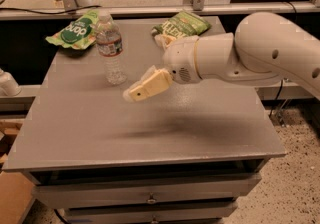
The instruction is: Pick water bottle
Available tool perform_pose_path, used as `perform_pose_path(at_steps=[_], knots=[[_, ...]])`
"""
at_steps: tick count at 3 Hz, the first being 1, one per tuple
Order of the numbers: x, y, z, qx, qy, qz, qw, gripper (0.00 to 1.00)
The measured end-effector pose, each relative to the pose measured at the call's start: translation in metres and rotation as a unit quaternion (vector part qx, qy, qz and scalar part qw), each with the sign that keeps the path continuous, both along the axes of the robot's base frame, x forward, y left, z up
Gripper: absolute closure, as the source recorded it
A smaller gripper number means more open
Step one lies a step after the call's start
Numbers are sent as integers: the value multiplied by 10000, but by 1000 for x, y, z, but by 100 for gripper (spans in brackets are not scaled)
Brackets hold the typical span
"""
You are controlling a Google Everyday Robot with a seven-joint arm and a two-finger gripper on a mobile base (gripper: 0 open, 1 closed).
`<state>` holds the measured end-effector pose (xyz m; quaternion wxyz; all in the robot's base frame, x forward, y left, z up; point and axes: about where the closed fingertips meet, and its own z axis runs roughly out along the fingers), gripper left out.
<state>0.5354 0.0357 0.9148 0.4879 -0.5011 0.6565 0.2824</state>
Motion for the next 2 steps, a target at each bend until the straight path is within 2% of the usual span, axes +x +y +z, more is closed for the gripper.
perform_pose_path(at_steps=[1,2], knots=[[9,10,-23,419,-55,-163,9990,0],[24,20,-38,765,-153,-361,9963,0]])
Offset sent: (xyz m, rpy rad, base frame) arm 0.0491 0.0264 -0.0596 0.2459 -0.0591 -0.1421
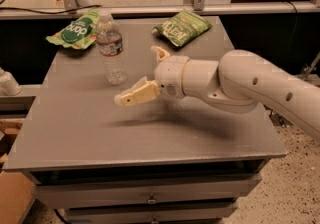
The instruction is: Pick water bottle
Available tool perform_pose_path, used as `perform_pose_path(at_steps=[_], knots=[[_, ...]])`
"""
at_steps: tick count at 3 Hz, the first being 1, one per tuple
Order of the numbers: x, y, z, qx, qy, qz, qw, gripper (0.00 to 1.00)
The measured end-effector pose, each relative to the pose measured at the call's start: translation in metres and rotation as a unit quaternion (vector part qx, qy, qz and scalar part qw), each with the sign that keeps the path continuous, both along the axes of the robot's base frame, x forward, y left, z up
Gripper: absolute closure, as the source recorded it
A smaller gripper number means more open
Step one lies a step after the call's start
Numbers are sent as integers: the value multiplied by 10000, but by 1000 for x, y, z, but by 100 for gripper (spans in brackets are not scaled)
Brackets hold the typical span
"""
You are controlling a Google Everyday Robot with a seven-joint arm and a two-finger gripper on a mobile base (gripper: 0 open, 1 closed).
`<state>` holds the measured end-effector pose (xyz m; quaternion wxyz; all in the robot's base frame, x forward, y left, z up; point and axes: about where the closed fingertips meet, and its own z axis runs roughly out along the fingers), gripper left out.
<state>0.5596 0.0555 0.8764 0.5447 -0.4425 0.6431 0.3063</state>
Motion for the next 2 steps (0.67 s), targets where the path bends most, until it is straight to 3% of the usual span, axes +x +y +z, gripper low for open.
perform_pose_path(at_steps=[2], knots=[[40,31,-13,370,-122,-226,9990,0]])
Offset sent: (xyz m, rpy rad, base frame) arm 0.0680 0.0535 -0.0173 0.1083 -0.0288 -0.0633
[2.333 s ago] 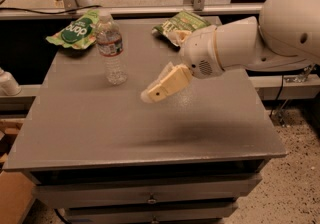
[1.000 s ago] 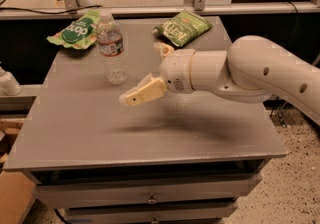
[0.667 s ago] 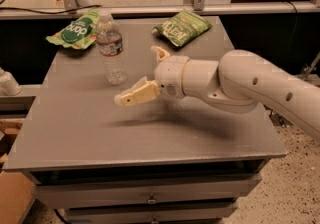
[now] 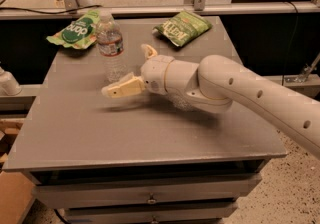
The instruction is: Pick water bottle
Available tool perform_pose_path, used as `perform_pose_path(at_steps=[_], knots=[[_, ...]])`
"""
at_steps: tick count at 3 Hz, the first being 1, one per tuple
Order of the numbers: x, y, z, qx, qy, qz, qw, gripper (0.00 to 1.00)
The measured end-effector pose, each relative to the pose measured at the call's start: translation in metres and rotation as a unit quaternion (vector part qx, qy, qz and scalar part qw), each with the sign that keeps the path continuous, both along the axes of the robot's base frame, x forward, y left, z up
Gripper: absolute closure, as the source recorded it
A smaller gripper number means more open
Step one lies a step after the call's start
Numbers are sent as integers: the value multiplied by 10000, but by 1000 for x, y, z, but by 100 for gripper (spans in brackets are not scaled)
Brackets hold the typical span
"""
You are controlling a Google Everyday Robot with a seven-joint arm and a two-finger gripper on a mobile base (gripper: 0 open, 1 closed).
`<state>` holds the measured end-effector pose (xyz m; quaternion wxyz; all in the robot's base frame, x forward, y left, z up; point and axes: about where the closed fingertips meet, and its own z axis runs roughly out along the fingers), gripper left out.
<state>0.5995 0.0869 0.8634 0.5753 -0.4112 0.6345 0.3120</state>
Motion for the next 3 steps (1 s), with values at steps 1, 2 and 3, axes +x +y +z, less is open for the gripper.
perform_pose_path(at_steps=[1,2,3], knots=[[20,22,-2,163,89,-64,9998,2],[27,35,-2,284,182,-103,9994,25],[28,36,3,362,203,-162,9990,47]])
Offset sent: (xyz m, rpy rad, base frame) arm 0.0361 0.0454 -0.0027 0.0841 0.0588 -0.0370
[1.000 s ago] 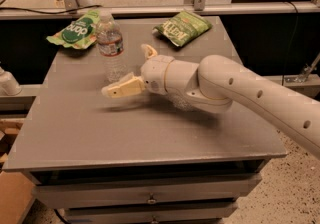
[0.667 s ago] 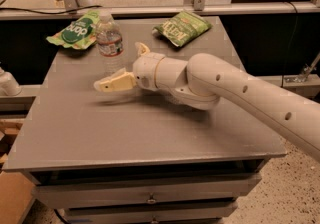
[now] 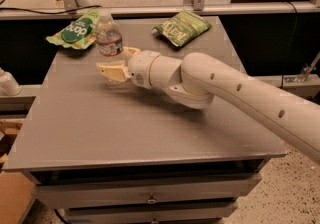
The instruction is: Pick water bottle
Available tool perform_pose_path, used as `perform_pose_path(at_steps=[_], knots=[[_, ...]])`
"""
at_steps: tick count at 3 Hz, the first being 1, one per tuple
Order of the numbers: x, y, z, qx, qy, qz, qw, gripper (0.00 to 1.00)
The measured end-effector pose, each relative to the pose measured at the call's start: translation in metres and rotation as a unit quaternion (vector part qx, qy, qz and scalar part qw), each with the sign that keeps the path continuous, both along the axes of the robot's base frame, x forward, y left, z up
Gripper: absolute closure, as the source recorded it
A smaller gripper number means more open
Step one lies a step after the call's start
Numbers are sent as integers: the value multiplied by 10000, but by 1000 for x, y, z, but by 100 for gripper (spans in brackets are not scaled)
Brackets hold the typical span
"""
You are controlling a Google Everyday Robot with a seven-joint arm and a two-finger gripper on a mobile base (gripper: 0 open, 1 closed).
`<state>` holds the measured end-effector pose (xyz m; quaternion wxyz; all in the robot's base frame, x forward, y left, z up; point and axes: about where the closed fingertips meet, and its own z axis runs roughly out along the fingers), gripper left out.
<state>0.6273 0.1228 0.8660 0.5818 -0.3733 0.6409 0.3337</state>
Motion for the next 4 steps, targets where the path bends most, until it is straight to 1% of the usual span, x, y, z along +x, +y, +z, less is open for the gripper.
perform_pose_path(at_steps=[1,2,3,4], knots=[[-4,-4,8,130,43,-49,9999,71],[-17,-14,24,298,183,-33,9994,93],[-39,-22,43,480,234,86,9985,100],[-71,-30,67,700,228,284,9969,100]])
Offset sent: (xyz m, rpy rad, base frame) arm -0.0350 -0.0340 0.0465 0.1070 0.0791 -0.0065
